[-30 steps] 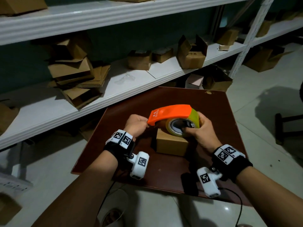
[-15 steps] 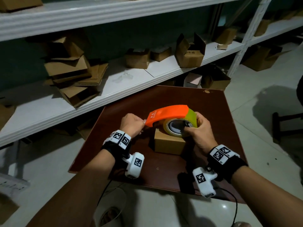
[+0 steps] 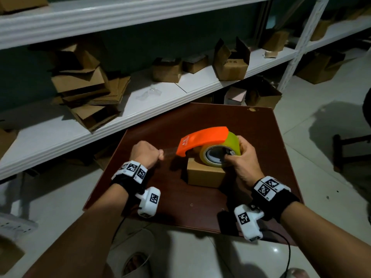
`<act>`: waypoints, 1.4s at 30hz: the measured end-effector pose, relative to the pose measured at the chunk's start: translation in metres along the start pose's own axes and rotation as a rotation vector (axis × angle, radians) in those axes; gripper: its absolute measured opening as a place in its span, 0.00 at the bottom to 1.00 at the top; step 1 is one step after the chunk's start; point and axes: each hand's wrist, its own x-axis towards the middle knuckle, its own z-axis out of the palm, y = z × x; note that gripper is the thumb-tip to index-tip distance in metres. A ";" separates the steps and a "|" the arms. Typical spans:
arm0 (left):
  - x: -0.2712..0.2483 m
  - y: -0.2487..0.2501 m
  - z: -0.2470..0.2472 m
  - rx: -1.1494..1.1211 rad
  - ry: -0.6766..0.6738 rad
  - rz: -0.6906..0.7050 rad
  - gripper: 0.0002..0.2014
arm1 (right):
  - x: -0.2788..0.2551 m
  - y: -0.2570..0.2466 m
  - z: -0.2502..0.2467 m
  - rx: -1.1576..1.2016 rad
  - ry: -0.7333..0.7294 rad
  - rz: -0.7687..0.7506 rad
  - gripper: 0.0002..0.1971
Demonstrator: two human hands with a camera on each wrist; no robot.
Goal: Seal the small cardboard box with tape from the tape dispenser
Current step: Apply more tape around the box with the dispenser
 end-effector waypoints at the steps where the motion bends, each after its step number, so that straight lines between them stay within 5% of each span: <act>1: 0.000 -0.002 0.004 0.007 -0.003 0.002 0.13 | 0.000 0.001 0.001 0.000 -0.004 -0.005 0.22; 6: 0.003 -0.004 0.018 0.001 -0.016 0.004 0.16 | -0.004 -0.007 0.003 -0.002 -0.012 -0.010 0.20; 12: -0.003 -0.007 0.048 -0.165 -0.187 -0.097 0.13 | 0.000 -0.002 0.003 -0.009 -0.019 -0.017 0.23; 32: -0.017 -0.002 0.093 0.045 -0.148 -0.033 0.10 | 0.001 0.000 0.004 -0.017 -0.044 -0.020 0.25; 42: -0.012 -0.004 0.088 -0.058 -0.210 -0.048 0.08 | 0.003 0.003 0.005 -0.037 -0.032 -0.055 0.22</act>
